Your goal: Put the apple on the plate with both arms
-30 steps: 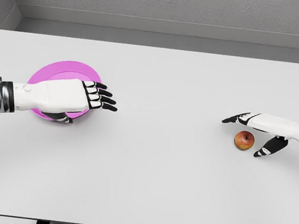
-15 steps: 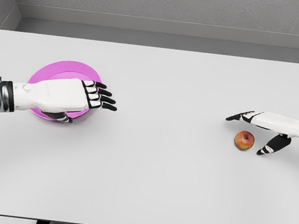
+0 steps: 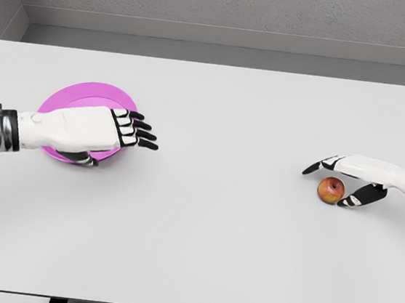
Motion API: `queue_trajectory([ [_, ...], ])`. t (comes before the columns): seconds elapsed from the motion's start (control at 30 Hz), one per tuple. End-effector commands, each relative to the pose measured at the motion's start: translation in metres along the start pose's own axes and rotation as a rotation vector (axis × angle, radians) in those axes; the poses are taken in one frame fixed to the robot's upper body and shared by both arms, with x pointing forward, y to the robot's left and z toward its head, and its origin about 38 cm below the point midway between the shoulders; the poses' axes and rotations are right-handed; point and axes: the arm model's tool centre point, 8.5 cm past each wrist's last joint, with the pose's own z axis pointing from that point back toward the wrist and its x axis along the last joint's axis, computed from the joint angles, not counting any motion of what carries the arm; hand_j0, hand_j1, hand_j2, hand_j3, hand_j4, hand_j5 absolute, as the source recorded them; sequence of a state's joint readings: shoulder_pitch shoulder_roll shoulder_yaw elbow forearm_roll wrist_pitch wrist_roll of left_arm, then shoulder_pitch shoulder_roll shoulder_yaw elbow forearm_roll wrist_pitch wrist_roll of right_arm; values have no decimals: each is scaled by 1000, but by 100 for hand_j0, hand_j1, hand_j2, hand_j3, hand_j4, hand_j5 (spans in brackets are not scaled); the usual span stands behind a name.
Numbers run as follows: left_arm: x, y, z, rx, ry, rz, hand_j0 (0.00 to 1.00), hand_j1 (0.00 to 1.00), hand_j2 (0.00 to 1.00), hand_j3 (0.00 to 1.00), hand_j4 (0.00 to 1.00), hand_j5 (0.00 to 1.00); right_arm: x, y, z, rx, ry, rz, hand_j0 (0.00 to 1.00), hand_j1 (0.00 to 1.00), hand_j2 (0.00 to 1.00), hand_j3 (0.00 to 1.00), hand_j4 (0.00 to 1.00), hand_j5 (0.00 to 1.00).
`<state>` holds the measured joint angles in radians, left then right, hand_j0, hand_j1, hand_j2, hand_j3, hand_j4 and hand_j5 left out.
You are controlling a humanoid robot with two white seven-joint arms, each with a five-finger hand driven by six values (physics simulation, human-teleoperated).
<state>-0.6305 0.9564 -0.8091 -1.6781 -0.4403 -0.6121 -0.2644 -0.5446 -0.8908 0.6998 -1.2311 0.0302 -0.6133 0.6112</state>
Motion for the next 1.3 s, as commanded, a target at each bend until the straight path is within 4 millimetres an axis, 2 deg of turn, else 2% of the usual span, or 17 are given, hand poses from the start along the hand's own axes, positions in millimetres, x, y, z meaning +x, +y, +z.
queue_trajectory([
  [0.0, 0, 1, 0, 5, 1, 3, 100, 100, 100, 100, 100, 100, 0, 0, 0, -3, -2, -6, 69, 69, 69, 69, 69, 69],
  [0.43, 0, 1, 0, 5, 1, 3, 100, 100, 100, 100, 100, 100, 2, -2, -3, -14, -15, -14, 53, 53, 53, 53, 53, 53],
  [0.7, 0, 1, 0, 5, 1, 3, 100, 100, 100, 100, 100, 100, 11, -13, -12, -44, -53, -9, 53, 53, 53, 53, 53, 53],
  [0.77, 0, 1, 0, 5, 1, 3, 100, 100, 100, 100, 100, 100, 31, -29, -18, -77, -123, 13, 53, 53, 53, 53, 53, 53],
  [0.83, 0, 1, 0, 5, 1, 3, 100, 100, 100, 100, 100, 100, 70, -40, -41, -73, -237, 77, 53, 53, 53, 53, 53, 53],
  [0.9, 0, 1, 0, 5, 1, 3, 100, 100, 100, 100, 100, 100, 98, -40, -65, -48, -325, 109, 53, 53, 53, 53, 53, 53],
  [0.93, 0, 1, 0, 5, 1, 3, 100, 100, 100, 100, 100, 100, 121, -41, -79, -37, -393, 136, 53, 53, 53, 53, 53, 53],
  [0.97, 0, 1, 0, 5, 1, 3, 100, 100, 100, 100, 100, 100, 141, -45, -85, -40, -448, 168, 53, 53, 53, 53, 53, 53],
  [1.0, 0, 1, 0, 5, 1, 3, 100, 100, 100, 100, 100, 100, 152, -51, -88, -49, -469, 185, 53, 53, 53, 53, 53, 53],
  [1.07, 0, 1, 0, 5, 1, 3, 100, 100, 100, 100, 100, 100, 147, -58, -84, -61, -451, 186, 53, 53, 53, 53, 53, 53],
  [1.17, 0, 1, 0, 5, 1, 3, 100, 100, 100, 100, 100, 100, 128, -74, -69, -135, -421, 142, 54, 54, 54, 54, 54, 54],
  [1.2, 0, 1, 0, 3, 1, 3, 100, 100, 100, 100, 100, 100, 114, -82, -58, -176, -383, 125, 57, 57, 57, 57, 57, 57],
  [1.23, 0, 1, 0, 5, 1, 3, 100, 100, 100, 100, 100, 100, 98, -88, -45, -218, -337, 105, 72, 72, 72, 72, 72, 72],
  [1.27, 0, 1, 0, 5, 1, 3, 100, 100, 100, 100, 100, 100, 77, -96, -28, -279, -279, 74, 93, 93, 93, 93, 93, 93],
])
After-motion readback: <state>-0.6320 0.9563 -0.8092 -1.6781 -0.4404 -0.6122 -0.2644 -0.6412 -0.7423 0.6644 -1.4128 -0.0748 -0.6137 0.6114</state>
